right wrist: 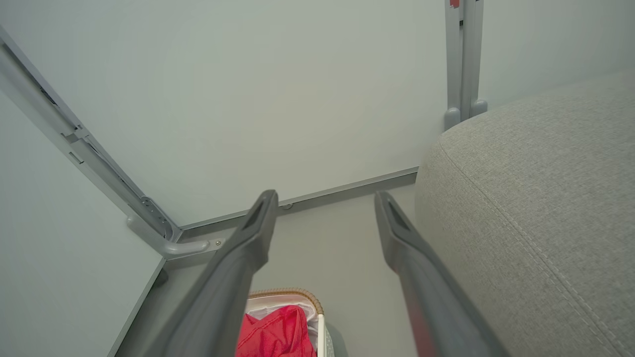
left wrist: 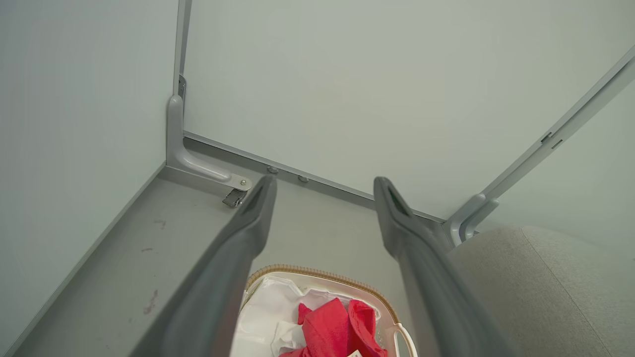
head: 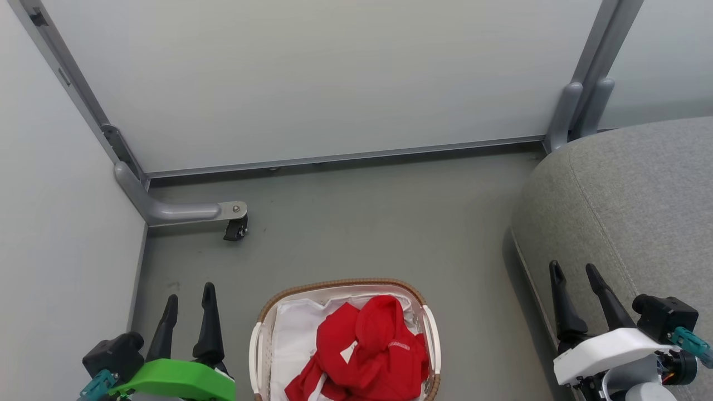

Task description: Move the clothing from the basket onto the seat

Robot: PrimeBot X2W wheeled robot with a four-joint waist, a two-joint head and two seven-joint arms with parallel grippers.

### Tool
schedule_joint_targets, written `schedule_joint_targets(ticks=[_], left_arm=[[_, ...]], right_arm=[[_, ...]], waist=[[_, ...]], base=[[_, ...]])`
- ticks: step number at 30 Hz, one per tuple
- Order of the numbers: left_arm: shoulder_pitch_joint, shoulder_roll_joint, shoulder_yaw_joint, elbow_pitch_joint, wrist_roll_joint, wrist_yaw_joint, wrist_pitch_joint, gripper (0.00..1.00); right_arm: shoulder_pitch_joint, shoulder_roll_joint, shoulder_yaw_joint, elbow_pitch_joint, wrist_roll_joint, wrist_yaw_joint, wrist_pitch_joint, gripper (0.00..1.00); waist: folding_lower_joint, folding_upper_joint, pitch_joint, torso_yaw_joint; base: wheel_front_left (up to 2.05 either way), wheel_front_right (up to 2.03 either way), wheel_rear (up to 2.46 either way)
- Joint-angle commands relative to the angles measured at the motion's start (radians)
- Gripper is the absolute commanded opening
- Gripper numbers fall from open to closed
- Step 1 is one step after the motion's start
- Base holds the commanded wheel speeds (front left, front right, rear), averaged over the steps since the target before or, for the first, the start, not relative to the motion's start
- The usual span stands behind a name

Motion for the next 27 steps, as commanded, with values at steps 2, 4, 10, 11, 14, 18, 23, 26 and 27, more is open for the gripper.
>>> schedule_joint_targets(ticks=[2, 4, 10, 11, 14, 18, 23, 26, 27], left_arm=[[0.004, 0.008, -0.003, -0.002, 0.036, 0.004, -0.011, 1.00], [0.004, 0.008, -0.005, -0.002, 0.046, 0.005, -0.017, 1.00], [0.009, 0.008, -0.010, 0.000, 0.092, 0.003, -0.029, 1.00], [0.011, 0.008, -0.010, 0.001, 0.100, 0.003, -0.032, 1.00], [0.012, 0.008, -0.012, 0.004, 0.119, 0.002, -0.038, 1.00], [0.016, 0.009, -0.015, 0.008, 0.147, 0.001, -0.046, 1.00], [0.022, 0.009, -0.017, 0.016, 0.178, 0.000, -0.057, 1.00], [0.023, 0.009, -0.018, 0.021, 0.197, 0.000, -0.062, 1.00], [0.024, 0.009, -0.019, 0.023, 0.205, -0.001, -0.065, 1.00]], right_arm=[[-0.001, -0.006, -0.002, -0.003, -0.037, 0.000, -0.014, 1.00], [-0.001, -0.006, -0.001, -0.002, -0.057, 0.000, -0.018, 1.00], [0.000, -0.007, 0.001, 0.000, -0.111, 0.000, -0.031, 1.00], [0.000, -0.007, 0.002, 0.000, -0.120, 0.000, -0.033, 1.00], [0.002, -0.007, 0.005, 0.000, -0.145, 0.000, -0.040, 1.00], [0.005, -0.008, 0.008, -0.001, -0.177, 0.000, -0.048, 1.00], [0.009, -0.008, 0.009, -0.002, -0.221, 0.000, -0.059, 1.00], [0.010, -0.008, 0.007, -0.002, -0.242, 0.000, -0.065, 1.00], [0.011, -0.008, 0.006, -0.001, -0.250, 0.000, -0.066, 1.00]], waist=[[0.0000, 0.0000, 0.002, 0.002], [0.0000, 0.0000, 0.003, 0.003], [0.0000, 0.0000, 0.005, 0.007], [0.0000, 0.0000, 0.005, 0.007], [0.0000, 0.0000, 0.006, 0.008], [0.0000, 0.0000, 0.007, 0.009], [0.0000, 0.0000, 0.008, 0.010], [0.0000, 0.0000, 0.008, 0.011], [0.0000, 0.0000, 0.009, 0.011]], base=[[0.00, 0.00, 0.00], [0.00, 0.00, 0.00], [0.00, 0.00, 0.00], [0.00, 0.00, 0.00], [0.00, 0.00, 0.00], [0.00, 0.00, 0.00], [0.00, 0.00, 0.00], [0.00, 0.00, 0.00], [0.00, 0.00, 0.00]])
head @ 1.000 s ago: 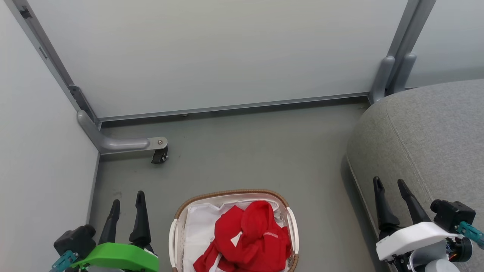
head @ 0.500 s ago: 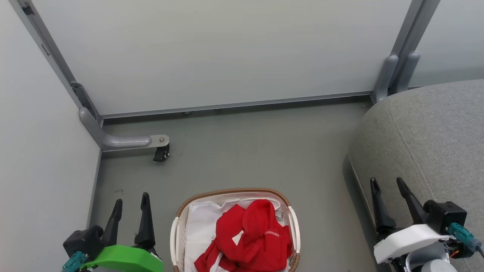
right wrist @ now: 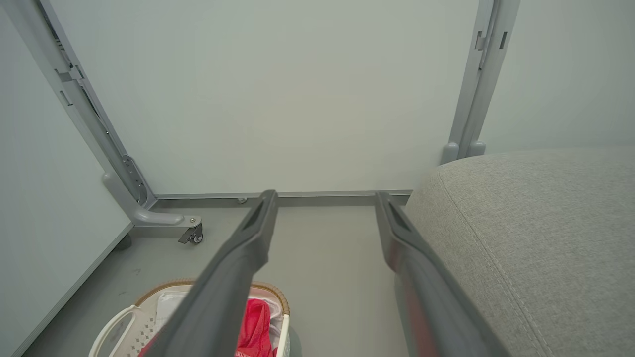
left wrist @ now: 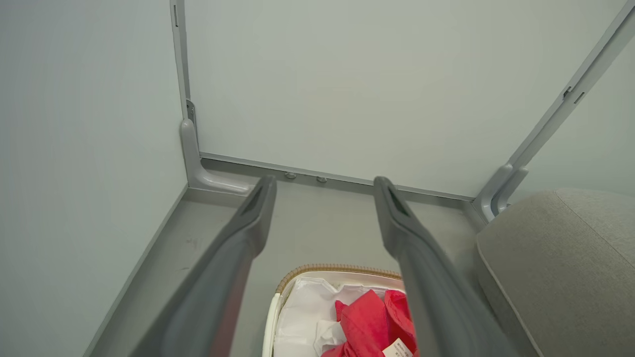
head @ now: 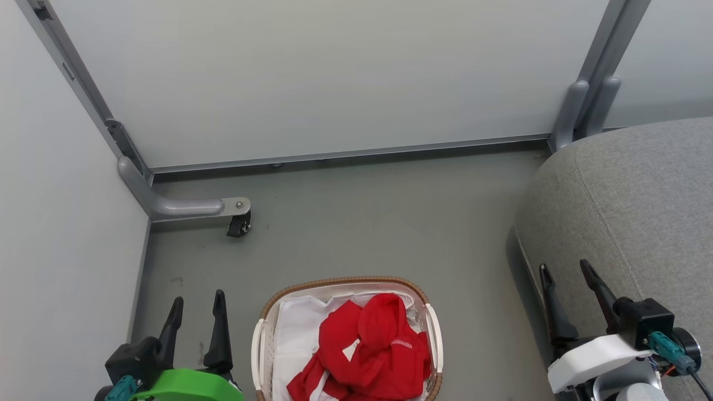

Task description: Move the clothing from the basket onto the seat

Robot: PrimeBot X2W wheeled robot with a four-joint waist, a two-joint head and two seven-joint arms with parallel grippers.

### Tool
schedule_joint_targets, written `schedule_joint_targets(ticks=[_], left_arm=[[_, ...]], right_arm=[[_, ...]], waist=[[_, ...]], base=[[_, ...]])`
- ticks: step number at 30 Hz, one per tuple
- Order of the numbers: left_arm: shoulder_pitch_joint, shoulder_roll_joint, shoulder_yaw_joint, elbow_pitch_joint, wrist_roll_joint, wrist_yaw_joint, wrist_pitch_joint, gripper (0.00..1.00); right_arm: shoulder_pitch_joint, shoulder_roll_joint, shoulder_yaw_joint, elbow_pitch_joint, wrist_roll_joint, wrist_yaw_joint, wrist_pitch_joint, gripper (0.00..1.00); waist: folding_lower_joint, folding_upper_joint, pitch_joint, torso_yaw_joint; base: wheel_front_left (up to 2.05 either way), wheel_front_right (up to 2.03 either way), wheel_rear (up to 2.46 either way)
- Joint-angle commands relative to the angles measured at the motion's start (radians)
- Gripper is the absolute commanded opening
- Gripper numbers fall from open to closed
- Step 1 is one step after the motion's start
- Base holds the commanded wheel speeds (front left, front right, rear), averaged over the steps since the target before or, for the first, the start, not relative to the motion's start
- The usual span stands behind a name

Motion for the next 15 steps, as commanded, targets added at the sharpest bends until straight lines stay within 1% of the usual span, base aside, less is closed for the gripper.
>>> schedule_joint_targets(ticks=[1, 15], left_arm=[[0.014, 0.007, -0.003, 0.003, 0.020, -0.001, -0.009, 1.00], [0.018, 0.008, -0.015, 0.034, 0.100, -0.004, -0.033, 1.00]], right_arm=[[0.008, -0.006, -0.001, -0.003, -0.020, 0.000, -0.009, 1.00], [0.017, -0.007, 0.004, -0.005, -0.122, 0.000, -0.034, 1.00]], waist=[[0.0000, 0.0000, 0.000, 0.000], [0.0000, 0.0000, 0.002, 0.004]], base=[[0.00, 0.00, 0.00], [0.00, 0.00, 0.00]])
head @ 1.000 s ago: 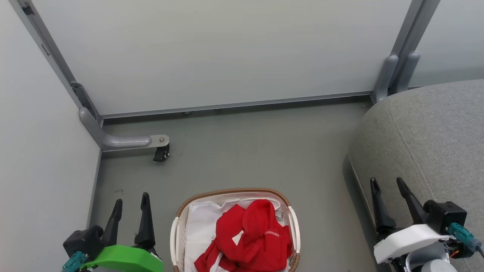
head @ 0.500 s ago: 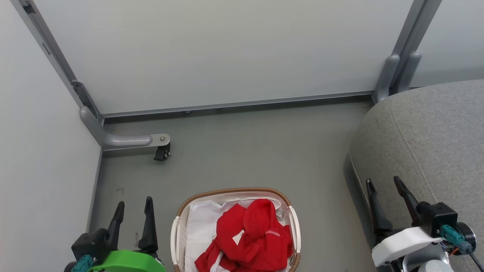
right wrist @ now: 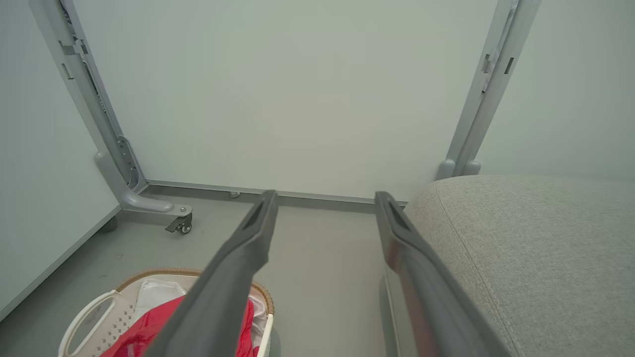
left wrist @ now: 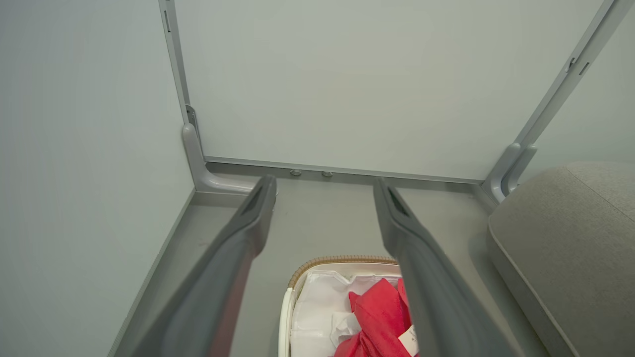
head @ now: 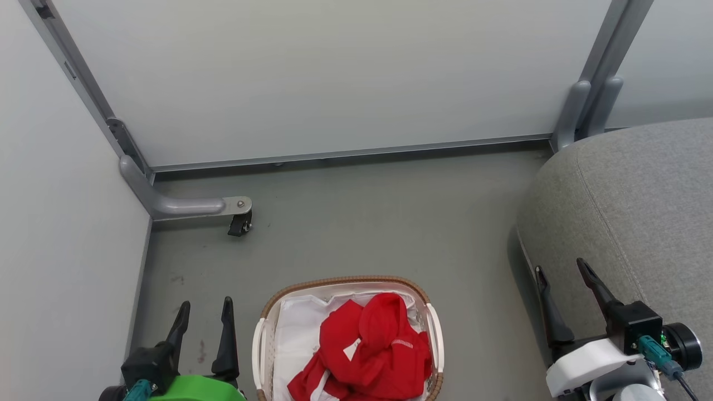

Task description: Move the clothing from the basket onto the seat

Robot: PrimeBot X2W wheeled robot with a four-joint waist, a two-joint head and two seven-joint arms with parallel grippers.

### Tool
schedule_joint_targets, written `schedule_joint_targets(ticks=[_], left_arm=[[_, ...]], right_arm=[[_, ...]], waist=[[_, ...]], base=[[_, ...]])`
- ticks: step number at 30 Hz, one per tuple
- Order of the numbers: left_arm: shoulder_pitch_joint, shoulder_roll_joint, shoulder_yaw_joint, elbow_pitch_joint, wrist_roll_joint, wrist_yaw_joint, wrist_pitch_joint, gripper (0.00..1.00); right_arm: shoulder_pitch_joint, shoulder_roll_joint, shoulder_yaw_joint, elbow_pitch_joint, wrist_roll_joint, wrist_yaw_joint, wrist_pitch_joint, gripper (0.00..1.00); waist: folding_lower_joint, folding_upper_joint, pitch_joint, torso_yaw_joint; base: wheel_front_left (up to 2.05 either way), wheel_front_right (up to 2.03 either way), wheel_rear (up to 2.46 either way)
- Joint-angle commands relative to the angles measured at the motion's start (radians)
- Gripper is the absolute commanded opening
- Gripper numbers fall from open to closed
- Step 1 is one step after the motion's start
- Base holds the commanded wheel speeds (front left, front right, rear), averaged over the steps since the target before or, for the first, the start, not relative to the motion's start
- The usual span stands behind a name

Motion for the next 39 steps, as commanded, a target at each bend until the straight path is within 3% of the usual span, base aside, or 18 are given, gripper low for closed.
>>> schedule_joint_targets(ticks=[1, 26, 39], left_arm=[[0.016, 0.007, -0.001, 0.004, 0.022, -0.003, -0.007, 1.00], [-0.014, 0.007, -0.022, 0.005, 0.022, -0.006, -0.009, 1.00], [-0.202, 0.007, -0.217, 0.143, 0.044, -0.009, -0.008, 1.00]], right_arm=[[0.015, -0.006, 0.001, -0.004, -0.022, 0.000, -0.008, 1.00], [-0.011, -0.006, -0.007, -0.017, -0.028, 0.000, -0.011, 1.00], [-0.137, -0.006, -0.017, -0.041, -0.023, 0.000, -0.011, 1.00]], waist=[[0.0000, 0.0000, 0.001, 0.000], [0.0000, 0.0000, 0.037, -0.006], [0.0000, 0.0000, 0.251, -0.063]], base=[[0.00, 0.00, 0.00], [0.00, 0.00, 0.00], [0.00, 0.00, 0.00]])
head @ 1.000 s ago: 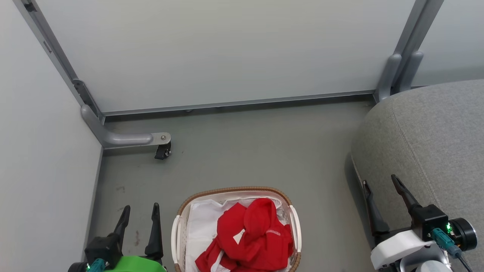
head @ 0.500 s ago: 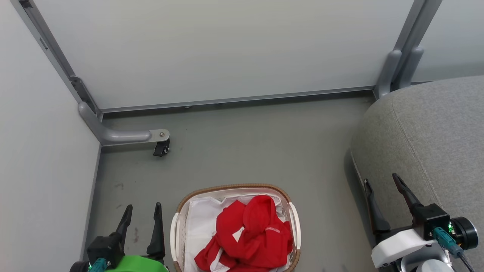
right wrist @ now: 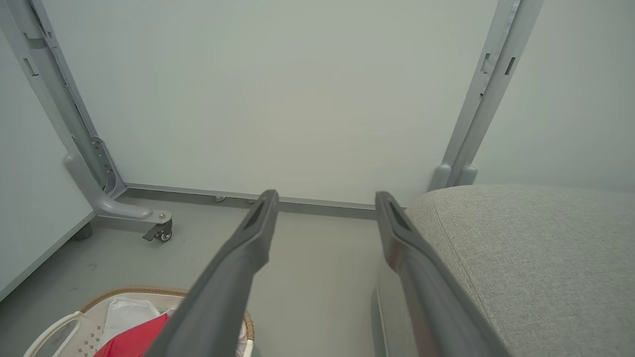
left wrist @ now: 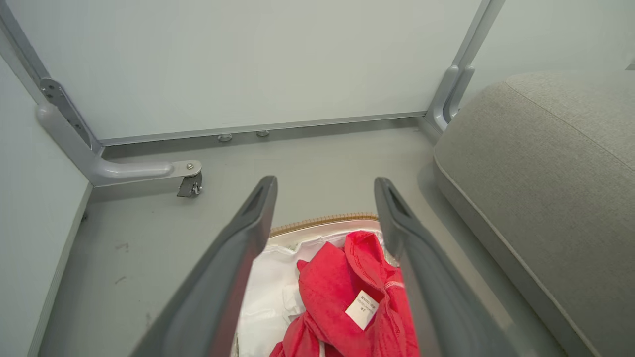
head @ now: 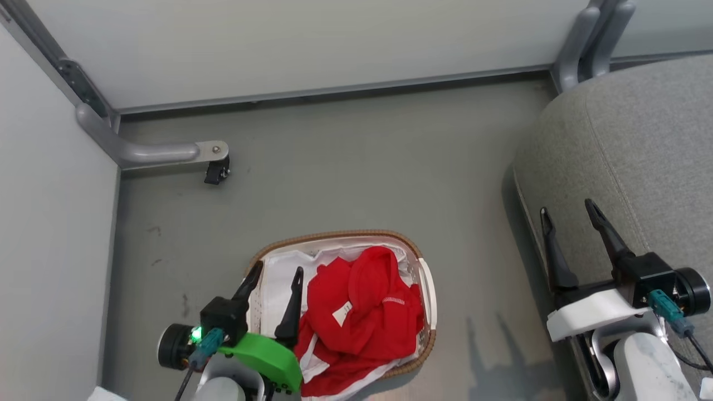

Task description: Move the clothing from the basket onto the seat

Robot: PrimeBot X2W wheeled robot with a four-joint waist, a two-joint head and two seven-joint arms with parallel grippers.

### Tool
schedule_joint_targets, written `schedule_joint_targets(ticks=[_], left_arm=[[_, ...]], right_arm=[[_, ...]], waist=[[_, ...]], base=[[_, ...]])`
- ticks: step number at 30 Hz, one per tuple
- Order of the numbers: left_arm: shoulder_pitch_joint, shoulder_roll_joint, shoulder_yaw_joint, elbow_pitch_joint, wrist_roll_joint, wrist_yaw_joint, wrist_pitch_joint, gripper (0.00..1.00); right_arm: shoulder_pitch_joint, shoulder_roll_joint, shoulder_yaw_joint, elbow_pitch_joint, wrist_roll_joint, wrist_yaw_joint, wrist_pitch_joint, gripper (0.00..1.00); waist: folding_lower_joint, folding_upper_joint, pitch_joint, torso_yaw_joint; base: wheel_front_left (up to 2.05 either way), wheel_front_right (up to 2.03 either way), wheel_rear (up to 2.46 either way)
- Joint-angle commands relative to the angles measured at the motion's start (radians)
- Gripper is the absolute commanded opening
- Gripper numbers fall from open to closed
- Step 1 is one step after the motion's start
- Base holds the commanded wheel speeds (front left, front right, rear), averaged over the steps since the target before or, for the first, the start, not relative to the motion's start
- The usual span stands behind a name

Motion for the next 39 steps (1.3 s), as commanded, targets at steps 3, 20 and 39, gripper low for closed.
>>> schedule_joint_targets(ticks=[3, 20, 39], left_arm=[[-0.088, 0.006, -0.056, 0.069, 0.000, -0.005, 0.000, 1.00], [-0.335, 0.018, -0.260, 0.470, -0.024, -0.004, 0.000, 1.00], [-0.478, 0.016, -0.320, 0.702, -0.063, -0.004, 0.001, 0.38]], right_arm=[[-0.053, -0.004, 0.002, -0.009, 0.013, -0.001, -0.005, 1.00], [-0.186, -0.004, 0.051, -0.026, 0.077, -0.001, -0.005, 1.00], [-0.226, -0.004, 0.090, -0.023, 0.121, -0.001, -0.005, 1.00]], waist=[[0.0000, 0.0000, 0.148, -0.055], [0.0000, 0.0000, 0.404, -0.181], [0.0000, 0.0000, 0.495, -0.229]], base=[[0.00, 0.00, 0.00], [0.00, 0.00, 0.00], [0.00, 0.00, 0.00]])
